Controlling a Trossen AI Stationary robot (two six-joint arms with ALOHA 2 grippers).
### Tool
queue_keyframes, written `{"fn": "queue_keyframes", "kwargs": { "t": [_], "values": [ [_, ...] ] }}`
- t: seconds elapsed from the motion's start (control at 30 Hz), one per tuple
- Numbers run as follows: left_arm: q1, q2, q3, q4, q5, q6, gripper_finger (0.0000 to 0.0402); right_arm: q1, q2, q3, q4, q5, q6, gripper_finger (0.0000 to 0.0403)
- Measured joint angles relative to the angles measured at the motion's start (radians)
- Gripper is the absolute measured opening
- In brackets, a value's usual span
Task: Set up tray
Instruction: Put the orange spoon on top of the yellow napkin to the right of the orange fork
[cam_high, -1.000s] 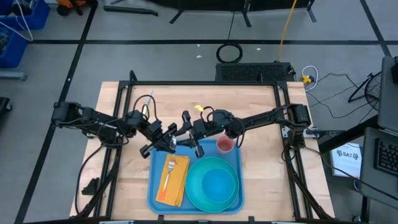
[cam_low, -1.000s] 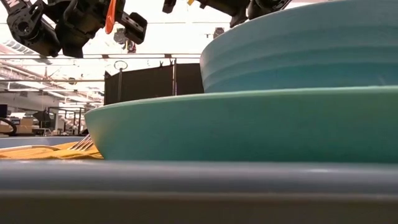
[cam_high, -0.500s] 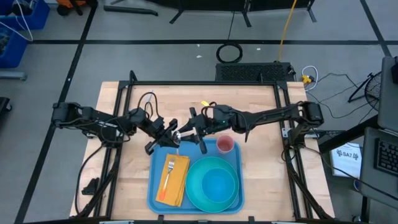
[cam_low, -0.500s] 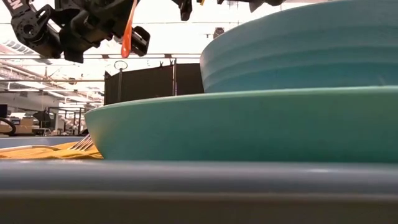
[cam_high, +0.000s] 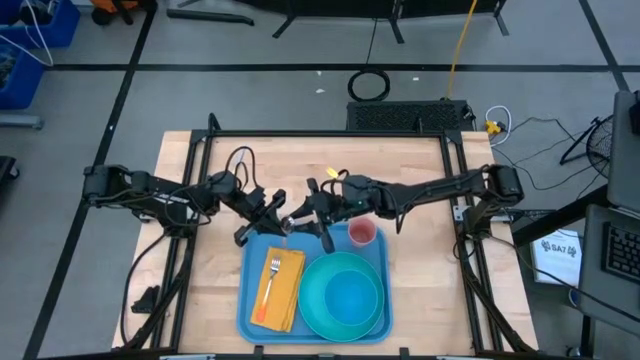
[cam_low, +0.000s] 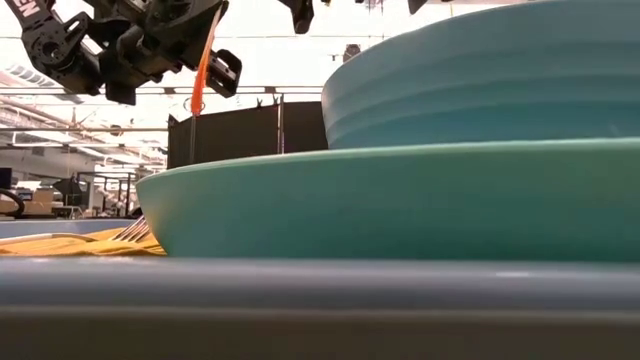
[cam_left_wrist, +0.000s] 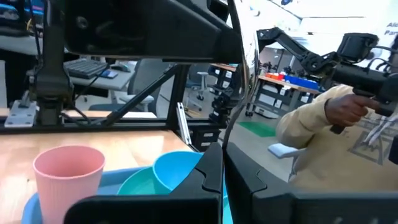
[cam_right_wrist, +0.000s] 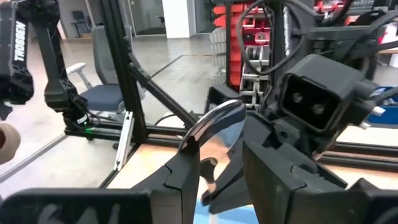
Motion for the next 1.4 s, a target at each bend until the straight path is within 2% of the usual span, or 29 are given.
{"fn": "queue_keyframes", "kwargs": {
  "t": [0.37,0.5,0.77,0.9,1.0,1.13,1.4],
  "values": [
    [0.008,0.0,0.0,0.01,0.011,-0.002,0.0,0.025,-0.02,0.0,-0.032,-0.03,0.041,0.0114],
    [0.025,0.008,-0.005,-0.036,-0.071,-0.02,0.0002,0.046,-0.022,0.004,-0.052,-0.079,0.069,0.0114],
    [0.057,0.002,-0.002,-0.006,-0.005,-0.025,0.0002,0.055,-0.021,0.004,-0.061,-0.069,0.035,0.0114],
    [0.058,0.002,-0.002,-0.008,-0.005,-0.036,0.0001,0.055,-0.021,0.004,-0.117,-0.067,0.039,0.0114],
    [0.058,0.002,-0.002,-0.007,0.006,-0.039,0.0001,0.044,-0.021,0.003,-0.172,-0.041,0.009,0.0114],
    [0.068,0.002,-0.002,-0.008,-0.014,-0.039,0.0004,0.027,-0.021,-0.02,-0.293,0.046,-0.004,0.0114],
    [0.097,0.002,-0.002,-0.042,-0.019,-0.042,0.0002,-0.03,-0.02,-0.242,-0.304,0.304,0.019,0.0114]
  ]
}}
